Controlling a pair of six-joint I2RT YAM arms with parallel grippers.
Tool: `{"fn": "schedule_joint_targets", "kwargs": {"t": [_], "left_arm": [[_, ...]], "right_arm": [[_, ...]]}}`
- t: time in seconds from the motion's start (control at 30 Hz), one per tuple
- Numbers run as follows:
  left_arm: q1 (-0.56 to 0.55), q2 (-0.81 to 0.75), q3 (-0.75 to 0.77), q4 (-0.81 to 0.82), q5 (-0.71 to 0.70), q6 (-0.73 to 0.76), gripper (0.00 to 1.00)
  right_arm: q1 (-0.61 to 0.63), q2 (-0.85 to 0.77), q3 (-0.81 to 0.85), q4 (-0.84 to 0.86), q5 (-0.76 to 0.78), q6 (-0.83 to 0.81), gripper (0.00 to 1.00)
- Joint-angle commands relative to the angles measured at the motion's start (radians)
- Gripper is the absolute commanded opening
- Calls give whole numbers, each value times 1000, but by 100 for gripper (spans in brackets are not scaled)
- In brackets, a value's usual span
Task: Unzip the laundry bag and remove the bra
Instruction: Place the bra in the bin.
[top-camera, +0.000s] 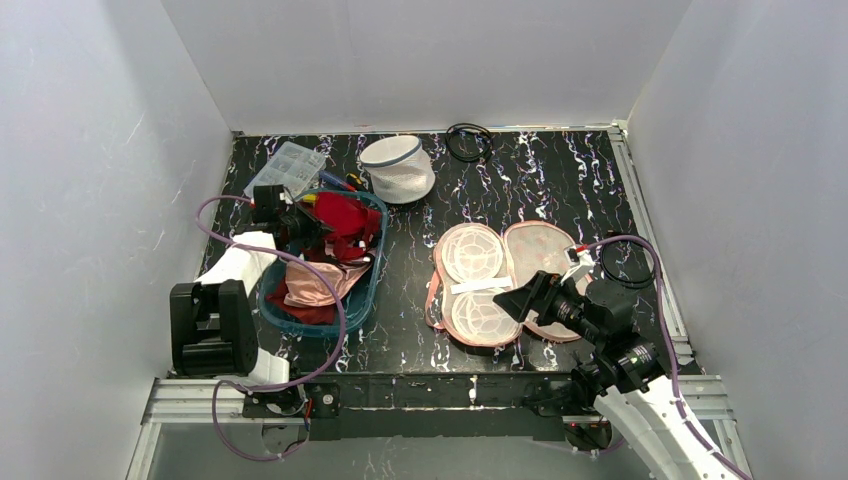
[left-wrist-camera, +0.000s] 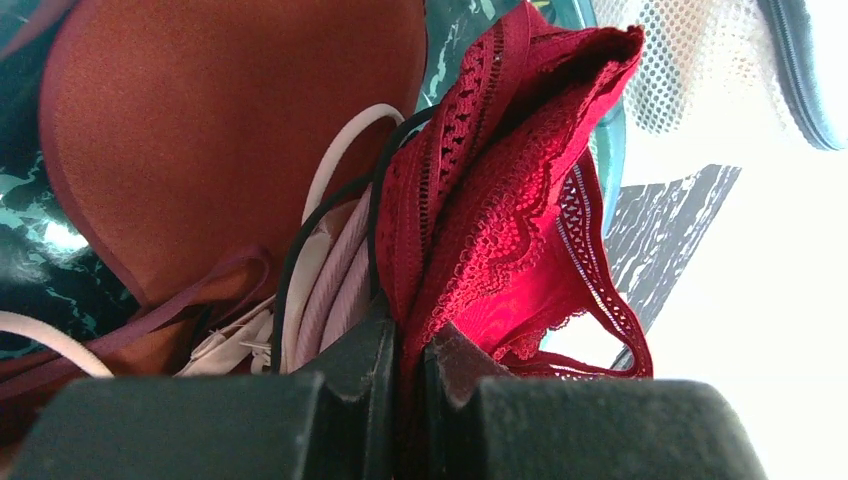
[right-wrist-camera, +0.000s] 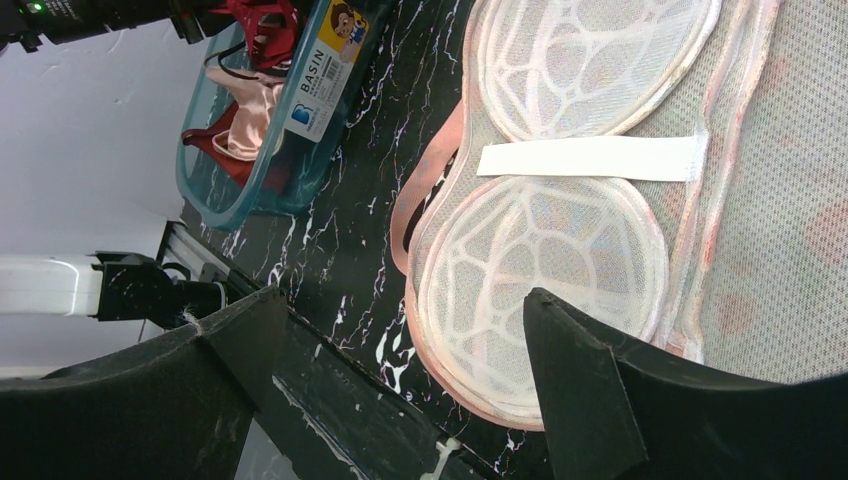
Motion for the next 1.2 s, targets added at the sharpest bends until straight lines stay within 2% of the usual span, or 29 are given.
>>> {"fn": "schedule_joint_targets", "kwargs": {"t": [0.0, 0.07, 0.17, 0.27, 0.33, 0.47, 0.53, 0.57, 0.73, 0.83, 0.93, 1.07, 1.17], "left_arm": [[4, -6, 8, -69, -7, 52, 3], [4, -9, 15, -93, -10, 59, 14], [3, -49, 34, -143, -20, 80, 41], [3, -105, 88, -252, -55, 134, 57], [3, -158, 122, -325, -88, 170, 63], [4, -272, 180, -423, -139, 208, 65], [5, -311, 197, -421, -134, 203, 62], [3, -321, 201, -400, -107, 194, 58], [3, -244, 170, -201, 51, 101, 21], [3, -143, 165, -90, 114, 53, 8], [2, -58, 169, -17, 139, 34, 0], [1, 27, 144, 14, 141, 37, 0], [1, 36, 71, 46, 120, 45, 0]], "right_arm": [[5, 2, 19, 45, -4, -11, 95], [4, 3, 17, 45, -5, -10, 95], [4, 2, 19, 42, -5, -10, 95], [4, 4, 20, 43, -10, -10, 95], [4, 7, 16, 55, -18, -5, 95], [4, 18, 10, 86, -31, -2, 95], [4, 23, 7, 94, -37, -2, 95], [4, 23, 4, 99, -39, -2, 95], [4, 23, -3, 107, -58, -1, 95], [4, 20, -7, 96, -59, -7, 95], [4, 16, -17, 96, -57, -4, 95], [3, 24, -28, 100, -58, -3, 95], [3, 29, -28, 100, -55, -6, 95]]}}
